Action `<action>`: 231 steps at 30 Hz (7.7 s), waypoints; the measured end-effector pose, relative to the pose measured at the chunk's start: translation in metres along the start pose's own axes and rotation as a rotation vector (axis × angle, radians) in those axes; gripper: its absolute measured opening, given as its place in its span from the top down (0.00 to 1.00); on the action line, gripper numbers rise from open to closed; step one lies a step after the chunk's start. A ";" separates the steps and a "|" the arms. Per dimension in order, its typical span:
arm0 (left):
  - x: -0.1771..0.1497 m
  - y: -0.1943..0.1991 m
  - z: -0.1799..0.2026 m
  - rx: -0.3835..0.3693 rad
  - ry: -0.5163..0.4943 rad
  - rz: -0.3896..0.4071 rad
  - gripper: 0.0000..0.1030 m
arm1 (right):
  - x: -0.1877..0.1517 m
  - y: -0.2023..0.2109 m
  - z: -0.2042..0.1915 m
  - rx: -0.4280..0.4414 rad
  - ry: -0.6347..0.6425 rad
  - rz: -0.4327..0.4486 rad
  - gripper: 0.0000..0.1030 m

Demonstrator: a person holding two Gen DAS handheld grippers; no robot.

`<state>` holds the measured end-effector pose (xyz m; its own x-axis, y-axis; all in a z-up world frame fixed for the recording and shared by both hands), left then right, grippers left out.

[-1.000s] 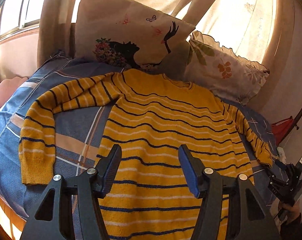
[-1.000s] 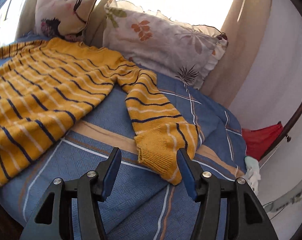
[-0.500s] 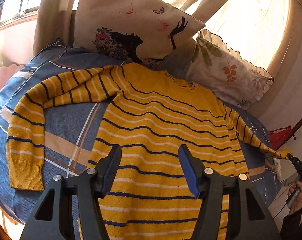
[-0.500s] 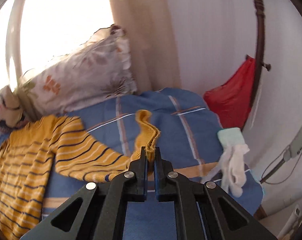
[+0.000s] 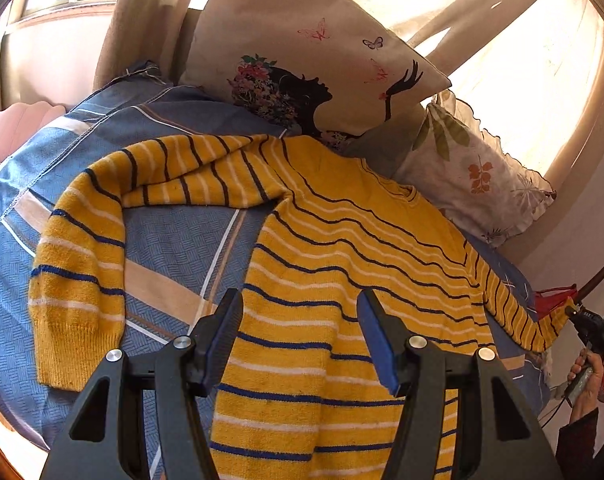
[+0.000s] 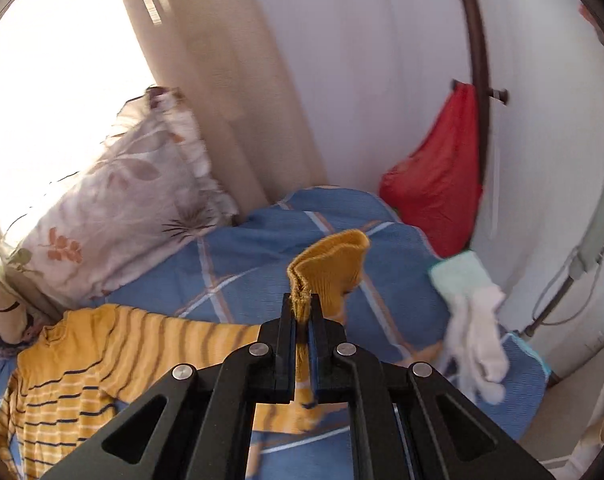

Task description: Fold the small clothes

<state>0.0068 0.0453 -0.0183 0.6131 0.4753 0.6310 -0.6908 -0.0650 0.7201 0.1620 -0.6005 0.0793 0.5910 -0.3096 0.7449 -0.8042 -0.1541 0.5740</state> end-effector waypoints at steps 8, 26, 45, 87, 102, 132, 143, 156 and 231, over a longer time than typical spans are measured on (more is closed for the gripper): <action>-0.001 0.009 -0.050 0.024 0.078 0.012 0.43 | -0.043 -0.078 -0.219 0.436 0.154 -0.159 0.96; -0.004 0.019 -0.172 0.159 0.269 0.031 0.42 | -0.219 -0.202 -0.451 0.603 0.431 -0.533 0.90; -0.010 0.043 -0.227 0.213 0.412 0.069 0.42 | -0.371 -0.069 -0.564 0.978 0.879 -0.774 0.48; 0.059 -0.050 0.021 0.057 -0.062 -0.045 0.36 | -0.081 -0.134 -0.204 0.339 0.314 -0.291 0.71; 0.088 -0.174 0.056 0.147 -0.121 -0.183 0.36 | -0.119 -0.191 -0.203 0.498 0.104 -0.410 0.51; -0.057 -0.017 -0.008 -0.255 0.068 -0.294 0.36 | -0.246 -0.011 -0.162 0.849 -0.051 -0.583 0.31; -0.107 0.026 -0.012 -0.353 0.121 -0.273 0.36 | -0.294 0.054 -0.174 0.898 0.024 -0.588 0.31; -0.099 0.060 -0.020 -0.311 0.124 -0.228 0.93 | -0.285 0.073 -0.154 0.957 -0.088 -0.493 0.88; 0.066 -0.138 0.006 -0.193 0.024 -0.285 0.31 | -0.127 -0.155 -0.135 0.568 -0.162 -0.405 0.15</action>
<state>0.1447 0.0806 -0.0745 0.7841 0.4715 0.4036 -0.5544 0.2397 0.7970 0.2201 -0.4102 -0.0583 0.8689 -0.2527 0.4257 -0.4577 -0.7377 0.4964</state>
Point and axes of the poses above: each gripper's, at about its wrist camera, not at the fingertips, and y roughly against the way its jaws point, z to its right, x to its top, the point moved 3 cm from there along -y, roughly the way its jaws point, and after that the axes turned 11 degrees about x, right-handed, at the moved point
